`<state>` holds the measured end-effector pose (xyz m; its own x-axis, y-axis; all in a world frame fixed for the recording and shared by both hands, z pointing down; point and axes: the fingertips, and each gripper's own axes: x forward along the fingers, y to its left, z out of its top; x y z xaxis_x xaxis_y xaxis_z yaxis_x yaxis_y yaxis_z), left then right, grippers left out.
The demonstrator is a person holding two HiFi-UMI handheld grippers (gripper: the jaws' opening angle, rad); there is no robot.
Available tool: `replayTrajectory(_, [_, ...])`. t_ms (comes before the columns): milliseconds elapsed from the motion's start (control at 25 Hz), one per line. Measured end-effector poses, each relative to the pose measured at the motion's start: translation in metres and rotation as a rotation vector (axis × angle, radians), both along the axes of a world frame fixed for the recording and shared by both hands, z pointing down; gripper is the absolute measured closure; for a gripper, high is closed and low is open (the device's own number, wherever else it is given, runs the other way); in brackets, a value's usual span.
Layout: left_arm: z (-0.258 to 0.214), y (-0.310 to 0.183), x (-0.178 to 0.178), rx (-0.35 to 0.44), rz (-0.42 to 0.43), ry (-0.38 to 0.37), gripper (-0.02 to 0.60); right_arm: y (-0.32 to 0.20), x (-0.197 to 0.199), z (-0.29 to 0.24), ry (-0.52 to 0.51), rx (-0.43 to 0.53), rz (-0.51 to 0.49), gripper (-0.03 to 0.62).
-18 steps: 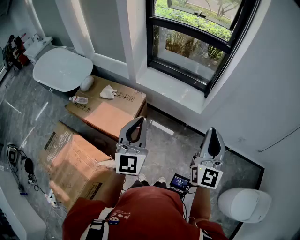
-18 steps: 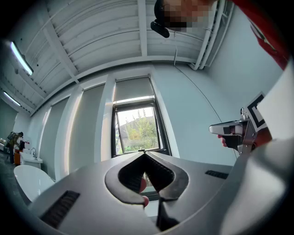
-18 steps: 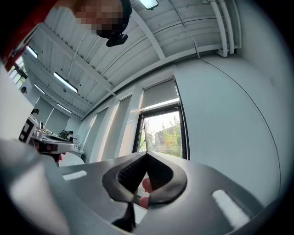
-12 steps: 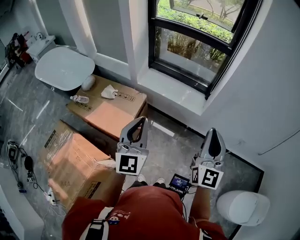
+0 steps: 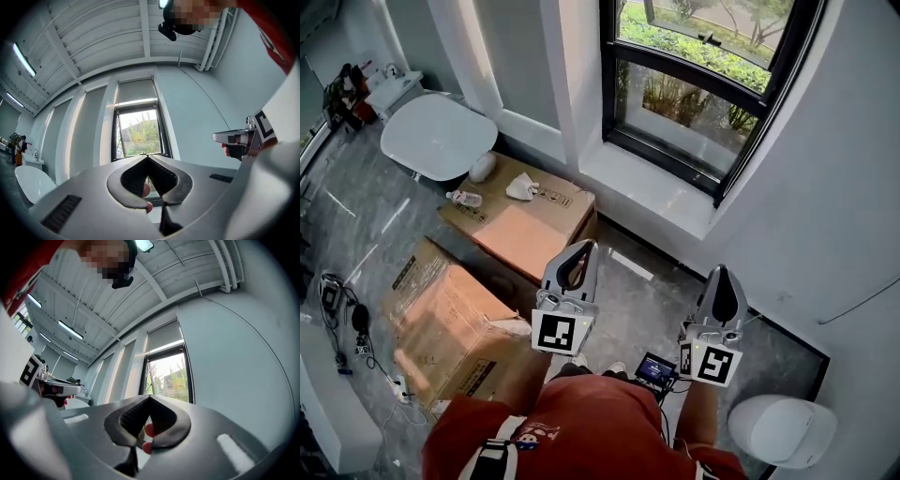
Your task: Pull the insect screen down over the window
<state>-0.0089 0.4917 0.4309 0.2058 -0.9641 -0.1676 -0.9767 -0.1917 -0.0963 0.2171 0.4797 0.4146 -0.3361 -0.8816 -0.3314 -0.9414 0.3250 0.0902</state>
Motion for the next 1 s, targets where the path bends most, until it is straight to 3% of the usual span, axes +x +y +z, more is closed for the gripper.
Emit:
replayTrajectory(560, [0.014,-0.017,0.03,-0.019,-0.029,-0.011,0.576,-0.022,0.026,0.017,-0.001,-0.014,-0.041,0.585])
replayTrajectory(1000, [0.013,-0.104,-0.002,-0.002,0.0,0.011,0.575,-0.1,-0.006,0.016,0.031,-0.001,-0.012,0.585])
